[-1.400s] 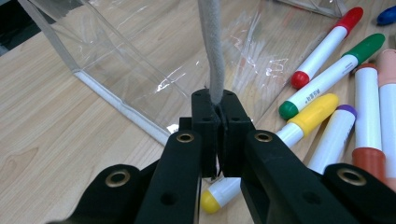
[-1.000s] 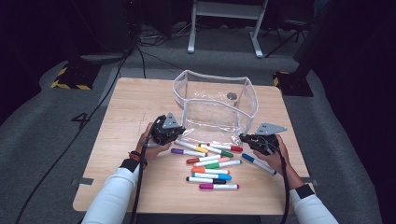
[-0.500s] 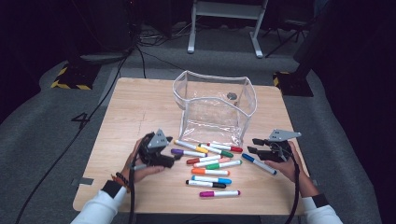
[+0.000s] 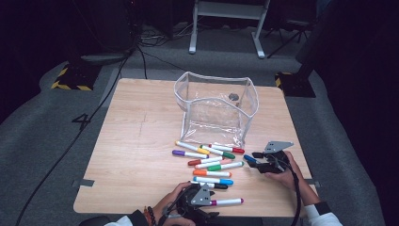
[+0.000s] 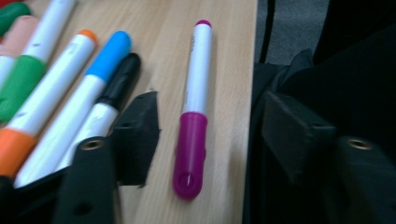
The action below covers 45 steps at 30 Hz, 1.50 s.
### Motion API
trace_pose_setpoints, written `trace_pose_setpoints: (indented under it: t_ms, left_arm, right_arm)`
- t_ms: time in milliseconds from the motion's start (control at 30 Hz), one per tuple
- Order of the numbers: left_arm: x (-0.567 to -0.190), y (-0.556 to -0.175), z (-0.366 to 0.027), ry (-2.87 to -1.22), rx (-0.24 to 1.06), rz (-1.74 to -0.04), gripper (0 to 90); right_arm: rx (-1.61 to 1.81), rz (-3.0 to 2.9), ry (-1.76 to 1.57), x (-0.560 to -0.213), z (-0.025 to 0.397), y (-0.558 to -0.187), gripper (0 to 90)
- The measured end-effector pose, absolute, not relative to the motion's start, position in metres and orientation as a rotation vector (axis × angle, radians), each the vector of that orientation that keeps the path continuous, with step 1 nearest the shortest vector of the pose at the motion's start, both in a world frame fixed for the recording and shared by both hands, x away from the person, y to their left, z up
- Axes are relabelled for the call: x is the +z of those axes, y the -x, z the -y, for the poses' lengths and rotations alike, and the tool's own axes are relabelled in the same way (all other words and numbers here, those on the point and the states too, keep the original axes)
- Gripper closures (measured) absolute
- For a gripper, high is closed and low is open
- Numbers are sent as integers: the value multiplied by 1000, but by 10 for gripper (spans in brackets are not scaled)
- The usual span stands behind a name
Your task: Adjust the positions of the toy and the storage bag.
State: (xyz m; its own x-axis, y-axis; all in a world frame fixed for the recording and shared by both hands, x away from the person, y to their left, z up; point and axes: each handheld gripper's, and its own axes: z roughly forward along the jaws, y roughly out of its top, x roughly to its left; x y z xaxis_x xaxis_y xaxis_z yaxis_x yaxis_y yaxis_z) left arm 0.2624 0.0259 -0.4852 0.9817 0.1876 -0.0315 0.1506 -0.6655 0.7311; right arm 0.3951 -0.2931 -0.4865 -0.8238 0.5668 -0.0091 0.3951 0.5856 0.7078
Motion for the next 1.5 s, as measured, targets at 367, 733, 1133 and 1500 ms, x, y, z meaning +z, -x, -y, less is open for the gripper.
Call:
trace_pose_setpoints:
  t_ms: [367, 733, 1133, 1500]
  left_arm:
    - [-497, -269, -23, -2379, 73, -176, 732]
    - [-495, -285, -50, -2393, 93, -233, 718]
    - [-494, -296, -81, -2383, 157, -421, 586]
    - [-502, -305, -89, -2330, 231, -615, 154]
  right_arm:
    - [1062, -2576, -810, -490, 295, -397, 527]
    - [1065, -2573, -825, -493, 297, -401, 565]
    - [1056, -2559, -845, -494, 303, -401, 595]
    - [1080, -2538, -859, -495, 310, -398, 720]
